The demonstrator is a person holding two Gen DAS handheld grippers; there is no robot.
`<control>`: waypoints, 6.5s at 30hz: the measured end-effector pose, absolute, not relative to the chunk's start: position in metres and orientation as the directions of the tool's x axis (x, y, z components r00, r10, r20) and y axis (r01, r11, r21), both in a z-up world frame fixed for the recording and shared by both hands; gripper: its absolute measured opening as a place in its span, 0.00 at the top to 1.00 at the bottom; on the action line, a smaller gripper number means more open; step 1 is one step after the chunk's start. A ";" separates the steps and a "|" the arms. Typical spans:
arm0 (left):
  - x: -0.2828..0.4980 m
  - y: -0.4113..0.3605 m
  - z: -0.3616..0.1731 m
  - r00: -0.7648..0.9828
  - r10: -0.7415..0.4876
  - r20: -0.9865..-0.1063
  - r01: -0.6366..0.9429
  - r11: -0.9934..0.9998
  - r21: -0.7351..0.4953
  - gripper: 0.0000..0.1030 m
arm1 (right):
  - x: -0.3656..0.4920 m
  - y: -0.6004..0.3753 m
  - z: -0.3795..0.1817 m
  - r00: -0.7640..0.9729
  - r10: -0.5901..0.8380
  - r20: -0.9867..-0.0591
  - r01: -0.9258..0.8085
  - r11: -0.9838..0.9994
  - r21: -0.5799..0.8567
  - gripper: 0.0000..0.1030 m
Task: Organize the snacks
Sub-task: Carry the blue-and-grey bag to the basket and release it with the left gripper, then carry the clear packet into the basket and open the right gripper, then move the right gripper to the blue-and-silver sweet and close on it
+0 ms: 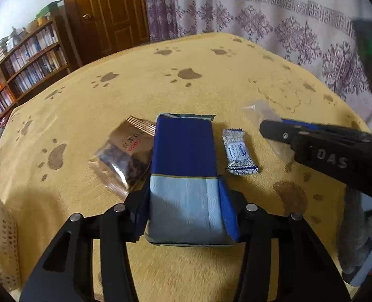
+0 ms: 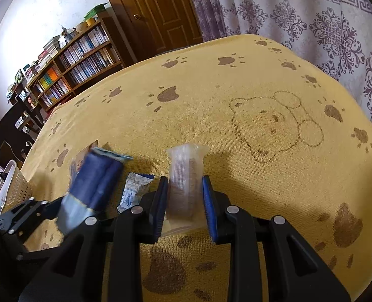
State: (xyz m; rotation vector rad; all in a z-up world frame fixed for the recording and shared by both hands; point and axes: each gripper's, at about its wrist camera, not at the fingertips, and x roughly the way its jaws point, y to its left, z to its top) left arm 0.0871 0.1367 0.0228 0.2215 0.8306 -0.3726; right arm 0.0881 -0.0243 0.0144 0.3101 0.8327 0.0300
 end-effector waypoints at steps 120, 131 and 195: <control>-0.026 0.459 0.175 0.903 0.188 -0.386 -0.290 0.930 -0.226 0.22 | 0.109 0.248 0.109 0.389 0.674 -0.628 -0.494 0.728 0.476 0.73; -0.028 0.465 0.179 0.909 0.185 -0.374 -0.291 0.924 -0.250 0.22 | 0.131 0.287 0.087 0.367 0.610 -0.702 -0.429 0.781 0.455 0.73; -0.017 0.437 0.175 0.907 0.149 -0.393 -0.261 0.933 -0.248 0.03 | 0.109 0.049 0.057 0.640 0.282 -0.714 -0.039 0.941 0.336 0.63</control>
